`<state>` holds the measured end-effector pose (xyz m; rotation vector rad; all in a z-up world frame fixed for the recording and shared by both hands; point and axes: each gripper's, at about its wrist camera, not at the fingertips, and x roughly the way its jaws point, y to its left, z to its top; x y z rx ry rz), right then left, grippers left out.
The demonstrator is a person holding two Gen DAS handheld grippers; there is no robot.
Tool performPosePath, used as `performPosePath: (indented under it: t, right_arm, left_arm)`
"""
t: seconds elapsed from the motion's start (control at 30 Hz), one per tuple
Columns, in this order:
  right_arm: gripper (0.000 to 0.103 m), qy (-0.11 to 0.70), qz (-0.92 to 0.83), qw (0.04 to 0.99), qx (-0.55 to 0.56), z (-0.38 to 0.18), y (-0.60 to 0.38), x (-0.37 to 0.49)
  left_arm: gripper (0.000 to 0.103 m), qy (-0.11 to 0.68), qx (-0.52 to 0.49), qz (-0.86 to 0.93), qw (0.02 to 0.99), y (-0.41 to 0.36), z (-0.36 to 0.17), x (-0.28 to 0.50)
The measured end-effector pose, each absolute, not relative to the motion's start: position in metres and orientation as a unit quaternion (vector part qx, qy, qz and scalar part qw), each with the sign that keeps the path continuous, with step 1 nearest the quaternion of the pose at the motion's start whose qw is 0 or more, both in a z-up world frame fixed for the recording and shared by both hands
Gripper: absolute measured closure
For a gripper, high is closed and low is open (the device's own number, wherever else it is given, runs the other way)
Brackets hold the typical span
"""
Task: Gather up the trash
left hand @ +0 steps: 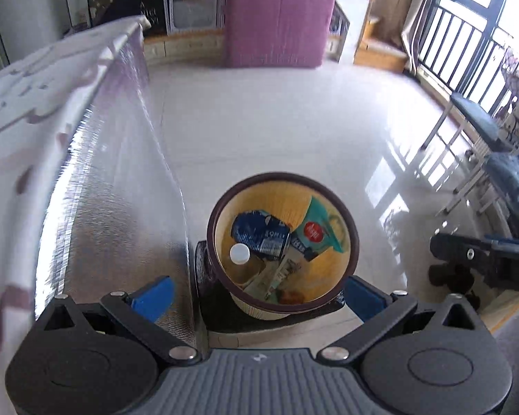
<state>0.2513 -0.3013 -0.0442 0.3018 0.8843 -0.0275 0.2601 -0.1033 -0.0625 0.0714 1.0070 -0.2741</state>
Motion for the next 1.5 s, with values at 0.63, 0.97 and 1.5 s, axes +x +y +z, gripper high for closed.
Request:
performPosePath:
  t: [0.63, 0.97, 1.5]
  right_arm:
    - [0.0, 0.372, 0.002, 0.923, 0.096, -0.005, -0.287, 0.146]
    - [0.0, 0.336, -0.023, 0.938, 0.079, -0.01, -0.272, 0.101]
    - [0.0, 0.307, -0.059, 0.948, 0.055, -0.021, -0.253, 0.079]
  left_arm:
    - [0.0, 0.386, -0.002, -0.11, 0.916, -0.065, -0.038, 0.162]
    - [0.0, 0.33, -0.006, -0.102, 0.939, -0.049, -0.03, 0.12]
    - [0.0, 0.332, -0.01, -0.086, 0.939, -0.04, -0.061, 0.104]
